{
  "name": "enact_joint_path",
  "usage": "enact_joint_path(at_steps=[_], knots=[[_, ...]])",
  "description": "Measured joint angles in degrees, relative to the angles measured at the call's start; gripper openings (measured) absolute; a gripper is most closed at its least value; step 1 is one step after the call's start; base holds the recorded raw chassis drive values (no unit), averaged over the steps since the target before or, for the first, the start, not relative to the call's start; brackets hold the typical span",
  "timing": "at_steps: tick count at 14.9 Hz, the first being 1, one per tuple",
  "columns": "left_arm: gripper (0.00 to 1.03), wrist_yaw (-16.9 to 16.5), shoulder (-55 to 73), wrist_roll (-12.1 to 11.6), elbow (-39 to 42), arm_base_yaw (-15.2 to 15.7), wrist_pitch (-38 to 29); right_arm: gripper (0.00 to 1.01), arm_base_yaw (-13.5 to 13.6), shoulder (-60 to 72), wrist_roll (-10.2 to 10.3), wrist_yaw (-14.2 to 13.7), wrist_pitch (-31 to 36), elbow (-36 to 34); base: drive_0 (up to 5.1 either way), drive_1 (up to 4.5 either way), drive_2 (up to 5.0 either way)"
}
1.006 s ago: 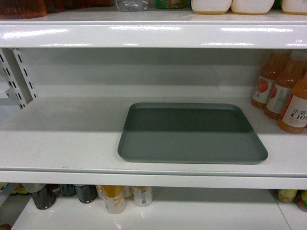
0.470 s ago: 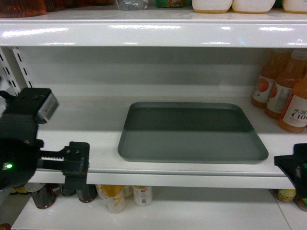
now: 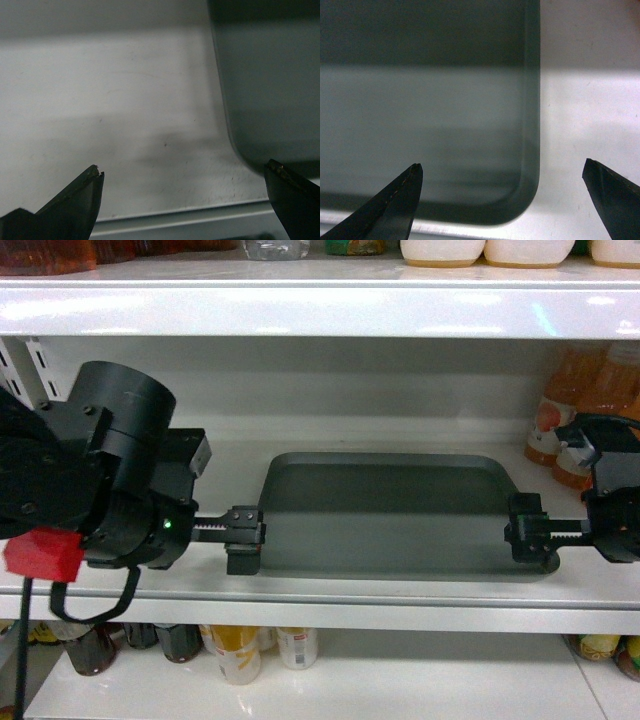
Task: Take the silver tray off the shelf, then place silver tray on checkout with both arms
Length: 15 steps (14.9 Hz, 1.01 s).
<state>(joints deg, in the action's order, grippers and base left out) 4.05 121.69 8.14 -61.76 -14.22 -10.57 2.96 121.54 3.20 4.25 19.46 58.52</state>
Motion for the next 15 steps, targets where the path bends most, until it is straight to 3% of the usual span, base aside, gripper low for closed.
enact_joint_path(at_steps=[5, 12, 13, 15], knots=[[0.98, 0.52, 3.06, 0.42, -4.79, -0.26, 2.82, 0.98, -0.02, 4.44, -0.02, -1.51, -2.54, 5.77, 0.0, 0.00, 0.0], [0.98, 1.88, 10.38, 0.48, -14.45, -0.39, 8.50, 0.98, -0.83, 14.67, 0.44, -5.42, -13.38, 23.80, 0.0, 0.00, 0.0], [0.93, 1.60, 10.58, 0.90, -15.54, -0.68, 10.91, 0.88, -0.76, 16.39, 1.79, -5.60, -17.00, 26.36, 0.0, 0.00, 0.0], [0.26, -2.91, 9.86, 5.14, -13.03, -0.42, 9.70, 0.19, -0.07, 15.39, 1.64, -5.11, -15.93, 23.41, 0.0, 0.00, 0.0]])
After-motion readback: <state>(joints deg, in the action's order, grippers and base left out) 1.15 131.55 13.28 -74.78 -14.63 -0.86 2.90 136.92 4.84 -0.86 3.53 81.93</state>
